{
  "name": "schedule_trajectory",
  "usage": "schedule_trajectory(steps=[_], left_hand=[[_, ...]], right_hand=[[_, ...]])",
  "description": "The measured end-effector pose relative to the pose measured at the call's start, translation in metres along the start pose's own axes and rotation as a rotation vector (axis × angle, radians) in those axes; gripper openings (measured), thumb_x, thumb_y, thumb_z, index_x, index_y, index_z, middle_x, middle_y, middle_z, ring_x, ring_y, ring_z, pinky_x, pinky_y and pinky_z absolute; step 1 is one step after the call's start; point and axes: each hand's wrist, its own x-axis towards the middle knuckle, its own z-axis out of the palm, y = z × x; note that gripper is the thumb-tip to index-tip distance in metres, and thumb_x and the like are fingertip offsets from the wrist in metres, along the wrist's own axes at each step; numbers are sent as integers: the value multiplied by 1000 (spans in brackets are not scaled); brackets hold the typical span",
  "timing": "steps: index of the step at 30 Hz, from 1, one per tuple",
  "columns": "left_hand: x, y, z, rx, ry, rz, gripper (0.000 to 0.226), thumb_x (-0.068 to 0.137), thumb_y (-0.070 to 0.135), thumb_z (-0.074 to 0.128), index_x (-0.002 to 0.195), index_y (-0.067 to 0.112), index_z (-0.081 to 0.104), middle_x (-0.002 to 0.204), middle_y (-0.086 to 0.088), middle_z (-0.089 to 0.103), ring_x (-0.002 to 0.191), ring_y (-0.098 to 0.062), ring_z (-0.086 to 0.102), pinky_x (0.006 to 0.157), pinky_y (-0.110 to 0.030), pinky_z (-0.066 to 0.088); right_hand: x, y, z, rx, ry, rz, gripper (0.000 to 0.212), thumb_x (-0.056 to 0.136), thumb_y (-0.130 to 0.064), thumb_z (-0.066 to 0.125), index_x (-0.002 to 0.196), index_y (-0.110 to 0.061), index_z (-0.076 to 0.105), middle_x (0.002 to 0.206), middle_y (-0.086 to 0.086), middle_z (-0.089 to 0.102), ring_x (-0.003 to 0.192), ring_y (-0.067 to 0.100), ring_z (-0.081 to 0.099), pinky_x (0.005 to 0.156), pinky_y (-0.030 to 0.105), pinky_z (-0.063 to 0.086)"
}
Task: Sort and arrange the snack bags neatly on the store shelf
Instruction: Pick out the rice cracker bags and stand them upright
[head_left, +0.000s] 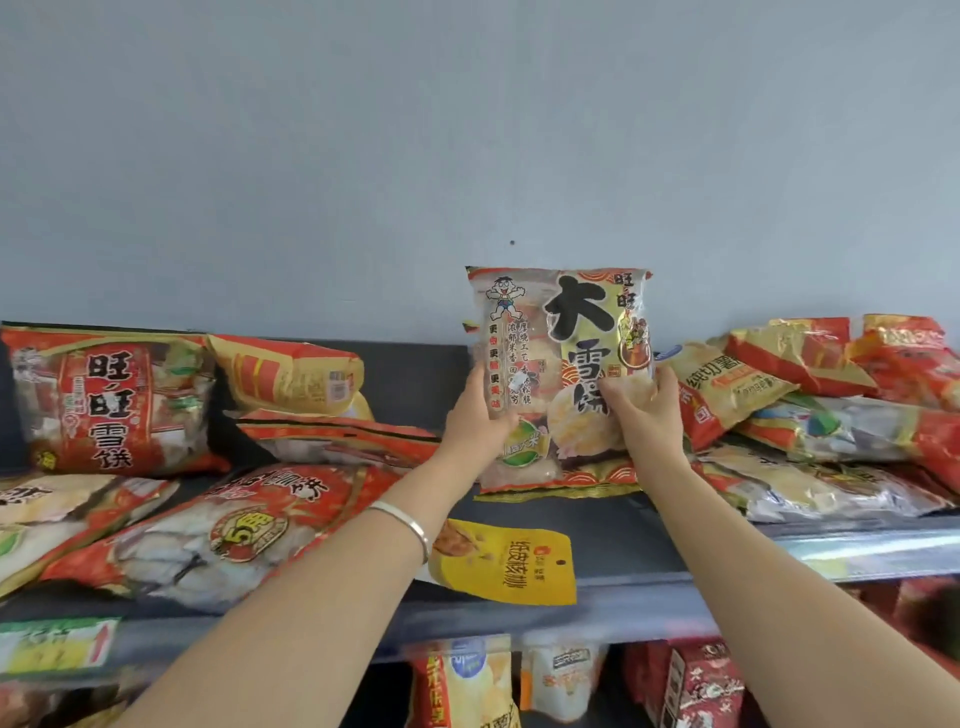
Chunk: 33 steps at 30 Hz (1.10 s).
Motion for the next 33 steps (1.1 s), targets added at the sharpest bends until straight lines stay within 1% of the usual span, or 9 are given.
schedule_trajectory(steps=[8,14,16,18,21,24,28,30,33], left_hand=[[30,-30,35,-127,-30,-216,76,88,-12,46,148,26,19,138,-2,46,124,-20,46,97,-37,43],[53,-58,42,-138,59,-249,81,89,-2,55,149,30,12,144,-2,40,129,-21,41,108,-47,37],[59,-67,43,-70,44,-280,93,88,-3,57,151,33,-2,152,-2,28,136,-22,32,111,-47,32],[60,-76,47,0,-20,-321,98,88,-4,56,149,32,-11,156,-2,16,141,-23,24,114,-45,27],[61,-85,57,77,-74,-342,100,88,-2,57,148,33,-15,158,-1,3,143,-24,16,115,-44,24],[67,-88,59,113,-88,-340,99,88,2,58,148,32,-15,158,-2,3,143,-25,17,115,-44,24],[72,-81,58,181,-4,-296,89,86,6,60,152,25,3,149,-10,22,134,-28,34,111,-41,33],[67,-74,53,301,113,-189,72,88,12,60,148,22,22,141,-10,32,127,-28,44,107,-39,38],[50,-54,38,552,122,19,48,96,19,49,142,17,38,140,-8,40,124,-24,47,102,-36,40]], right_hand=[[31,53,8,-86,-30,-43,72,88,-34,65,148,-24,28,147,6,39,134,26,39,109,50,35],[45,75,32,-13,-200,55,59,93,-20,58,145,-32,31,133,-3,47,121,18,49,103,42,44],[53,82,40,-115,-257,117,66,89,-25,59,145,-37,27,137,2,46,126,27,48,104,48,43],[56,86,43,-279,-309,218,81,87,-28,62,151,-34,12,146,10,34,131,36,41,107,50,38],[52,92,44,-422,-360,258,103,83,-28,72,152,-29,-5,151,16,18,133,39,35,111,48,32],[50,97,44,-441,-315,227,103,83,-29,72,152,-28,-5,151,18,18,133,40,35,111,50,32],[44,90,42,-595,-223,123,90,87,-28,66,152,-27,4,154,13,17,137,40,27,108,52,33],[38,83,41,-661,-156,-19,73,88,-23,62,148,-26,20,151,10,24,134,38,30,105,51,37],[27,71,42,-743,-184,-193,49,93,-26,56,140,-20,43,148,9,33,133,35,33,102,49,40]])
